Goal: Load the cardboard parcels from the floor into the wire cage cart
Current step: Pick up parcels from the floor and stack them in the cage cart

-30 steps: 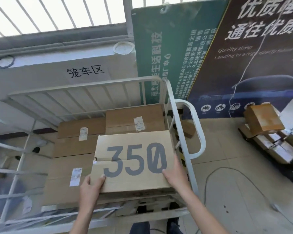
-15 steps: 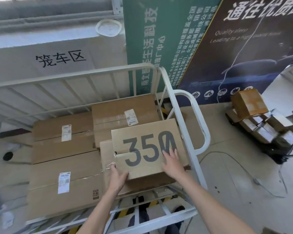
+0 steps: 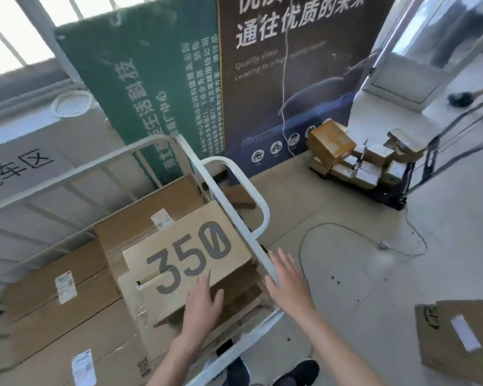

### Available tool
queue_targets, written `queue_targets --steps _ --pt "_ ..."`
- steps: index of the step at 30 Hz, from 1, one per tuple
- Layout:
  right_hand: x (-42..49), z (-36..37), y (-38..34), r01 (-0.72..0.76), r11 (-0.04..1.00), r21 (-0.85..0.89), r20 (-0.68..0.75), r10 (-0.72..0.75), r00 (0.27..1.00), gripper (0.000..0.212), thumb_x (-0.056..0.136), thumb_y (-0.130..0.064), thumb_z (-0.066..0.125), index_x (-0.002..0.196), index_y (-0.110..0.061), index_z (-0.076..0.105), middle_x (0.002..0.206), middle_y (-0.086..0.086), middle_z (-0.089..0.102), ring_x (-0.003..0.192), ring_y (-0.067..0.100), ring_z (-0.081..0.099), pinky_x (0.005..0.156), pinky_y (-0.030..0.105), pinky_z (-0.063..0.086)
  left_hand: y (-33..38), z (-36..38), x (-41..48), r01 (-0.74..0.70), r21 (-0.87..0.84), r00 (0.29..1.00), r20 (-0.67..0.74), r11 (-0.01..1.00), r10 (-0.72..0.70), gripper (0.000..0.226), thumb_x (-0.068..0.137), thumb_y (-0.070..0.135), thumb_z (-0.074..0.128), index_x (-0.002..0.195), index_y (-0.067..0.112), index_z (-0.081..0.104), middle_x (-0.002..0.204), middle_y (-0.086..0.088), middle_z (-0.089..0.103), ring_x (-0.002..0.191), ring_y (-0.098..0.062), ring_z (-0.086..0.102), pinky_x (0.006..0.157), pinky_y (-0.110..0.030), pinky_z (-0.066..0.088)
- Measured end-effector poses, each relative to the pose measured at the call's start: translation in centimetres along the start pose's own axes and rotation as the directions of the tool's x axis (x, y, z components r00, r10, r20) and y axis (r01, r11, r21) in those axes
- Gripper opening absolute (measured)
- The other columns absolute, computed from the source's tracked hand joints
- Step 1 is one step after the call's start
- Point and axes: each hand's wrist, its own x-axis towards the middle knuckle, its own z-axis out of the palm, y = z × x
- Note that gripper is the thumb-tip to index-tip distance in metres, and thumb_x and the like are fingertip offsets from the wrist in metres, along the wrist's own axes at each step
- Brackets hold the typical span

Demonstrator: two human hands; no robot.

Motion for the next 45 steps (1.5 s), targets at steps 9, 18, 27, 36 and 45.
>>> queue_targets --steps 9,18,27,36,45 --pt "-15.4 -10.0 18.9 -0.334 0.903 0.272 -0.241 0.4 0.884 0.062 0.104 -0.033 0.047 0.16 -0.028 0.018 0.168 0.0 0.008 0.155 0.019 0.004 0.123 0.034 0.009 19.0 13.5 -7.7 -0.371 0.063 0.877 0.352 0.926 0.327 0.063 0.103 0.036 0.048 0.158 0.019 0.023 0.163 0.001 0.026 0.152 -0.019 0.015 0.123 -0.038 0.015" --pt "-29.0 -14.1 33.0 -0.503 0.66 0.558 -0.299 0.726 0.619 0.066 0.105 -0.031 0.045 0.161 -0.022 0.011 0.169 0.0 0.005 0.155 0.021 0.005 0.123 0.036 0.015 33.6 28.1 -16.1 -0.588 0.031 0.67 0.578 0.808 0.466 0.064 0.102 0.039 0.048 0.158 0.022 0.022 0.163 0.001 0.028 0.151 -0.016 0.02 0.121 -0.032 0.019" --pt "-31.9 -17.5 42.0 -0.429 0.511 0.745 -0.34 0.844 0.415 0.063 0.103 -0.026 0.047 0.159 -0.018 0.02 0.167 0.002 0.015 0.154 0.018 0.01 0.123 0.035 0.014 44.3 39.0 -17.9 -0.745 0.023 0.462 0.739 0.667 0.49 0.061 0.101 0.037 0.051 0.156 0.02 0.029 0.159 0.002 0.036 0.142 -0.015 0.037 0.114 -0.031 0.032" --pt "-28.0 -22.9 53.6 -0.428 0.281 0.859 -0.179 0.948 0.265 0.063 0.103 -0.03 0.044 0.16 -0.021 0.017 0.168 0.0 0.011 0.154 0.015 0.01 0.12 0.031 0.015 54.3 54.1 -12.2 -0.798 0.074 0.367 0.847 0.598 0.385 0.06 0.102 0.039 0.05 0.156 0.019 0.031 0.157 -0.001 0.039 0.131 -0.012 0.047 0.102 -0.021 0.031" --pt "-25.9 -25.0 62.4 -0.393 0.046 0.918 0.007 0.991 0.132 0.063 0.104 -0.031 0.047 0.16 -0.023 0.019 0.168 -0.004 0.013 0.153 0.013 0.012 0.119 0.028 0.018 61.5 65.8 -8.6 -0.867 0.148 0.279 0.935 0.476 0.218 0.061 0.102 0.036 0.051 0.155 0.015 0.031 0.159 -0.005 0.037 0.144 -0.021 0.037 0.115 -0.033 0.03"
